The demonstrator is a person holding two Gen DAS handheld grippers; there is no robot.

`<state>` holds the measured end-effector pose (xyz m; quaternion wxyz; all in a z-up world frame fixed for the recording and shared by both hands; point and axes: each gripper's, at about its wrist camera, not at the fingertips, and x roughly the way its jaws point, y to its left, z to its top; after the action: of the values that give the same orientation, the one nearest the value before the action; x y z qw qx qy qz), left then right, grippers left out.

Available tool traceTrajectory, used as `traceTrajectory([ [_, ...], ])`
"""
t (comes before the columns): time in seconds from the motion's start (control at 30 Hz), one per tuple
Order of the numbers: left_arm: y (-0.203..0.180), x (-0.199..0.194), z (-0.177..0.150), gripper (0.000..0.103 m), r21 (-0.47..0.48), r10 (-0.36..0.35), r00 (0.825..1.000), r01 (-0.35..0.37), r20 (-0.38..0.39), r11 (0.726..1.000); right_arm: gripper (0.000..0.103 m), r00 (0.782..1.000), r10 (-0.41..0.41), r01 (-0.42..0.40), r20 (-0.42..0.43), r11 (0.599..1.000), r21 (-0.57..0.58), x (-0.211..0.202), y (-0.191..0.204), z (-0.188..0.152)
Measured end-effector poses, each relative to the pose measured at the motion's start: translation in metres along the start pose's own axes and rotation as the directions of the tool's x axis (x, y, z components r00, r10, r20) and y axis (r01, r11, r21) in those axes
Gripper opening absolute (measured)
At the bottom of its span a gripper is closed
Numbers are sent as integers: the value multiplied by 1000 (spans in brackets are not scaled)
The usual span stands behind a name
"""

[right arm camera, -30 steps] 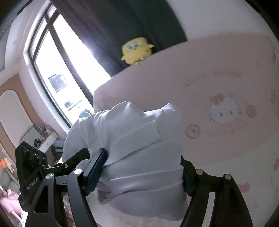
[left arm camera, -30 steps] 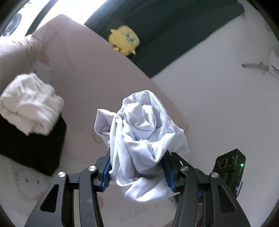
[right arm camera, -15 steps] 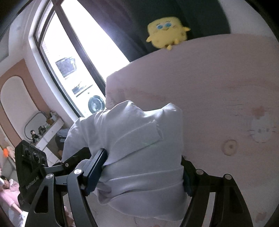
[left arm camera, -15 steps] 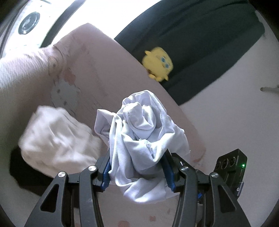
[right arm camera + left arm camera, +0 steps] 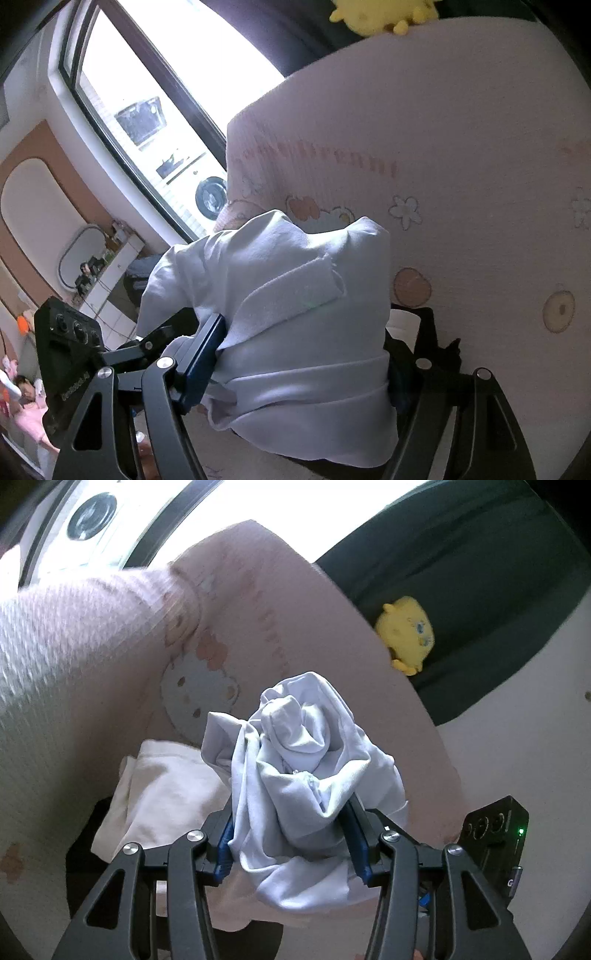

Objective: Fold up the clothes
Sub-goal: 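Carry the white bundle with both grippers toward the folded clothes stack, then lower the white bundle onto the cream folded cloth and open both grippers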

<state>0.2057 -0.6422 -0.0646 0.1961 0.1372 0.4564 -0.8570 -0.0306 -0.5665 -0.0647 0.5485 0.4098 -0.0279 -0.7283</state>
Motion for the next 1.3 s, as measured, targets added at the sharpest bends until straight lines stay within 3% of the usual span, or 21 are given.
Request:
traceTrajectory([
  [0.13,22,13,-9,48,6,32,999,-32,-26,999,76,998,-20,21,-58,1000,16,23,-13,-7],
  [0.2,25,12,-15,48,46,77,997,-77,-10,996,76,997,4,-1,-81,999,39,35,-20,-16],
  [0.3,28,9,-15,51,44,86,996,-85,-8,995,77,995,37,-31,-90,997,70,43,-26,-26],
  [0.43,27,2,-8,65,9,102,995,-102,-5,995,78,997,41,-38,-70,998,41,36,-21,-24],
  [0.53,24,-13,0,65,-39,23,998,-21,59,999,80,997,79,-78,-25,996,42,20,-21,-24],
  [0.67,14,-15,12,65,-67,-74,996,76,39,995,78,992,125,-125,4,992,28,16,-12,-18],
  [0.9,8,-21,18,65,-14,-1,998,2,57,1000,78,988,153,-153,11,988,6,18,8,-10],
  [0.93,11,-20,19,65,-15,17,998,-17,57,1000,78,991,137,-137,-3,991,3,24,9,-9],
  [1.0,23,-2,16,65,0,133,991,-133,4,991,78,997,67,-67,-43,998,-1,39,4,-16],
  [1.07,36,13,9,68,25,183,982,-182,-48,983,78,997,5,-5,-76,1000,0,51,-4,-24],
  [1.13,43,15,6,74,16,172,984,-171,-43,985,78,996,4,-2,-85,1000,25,55,-12,-31],
  [1.23,42,15,7,76,0,163,986,-163,-44,987,78,996,41,-37,-75,998,51,55,-18,-32],
  [1.3,33,11,12,76,10,169,984,-168,-51,986,80,998,22,-20,-55,999,25,49,-11,-27],
])
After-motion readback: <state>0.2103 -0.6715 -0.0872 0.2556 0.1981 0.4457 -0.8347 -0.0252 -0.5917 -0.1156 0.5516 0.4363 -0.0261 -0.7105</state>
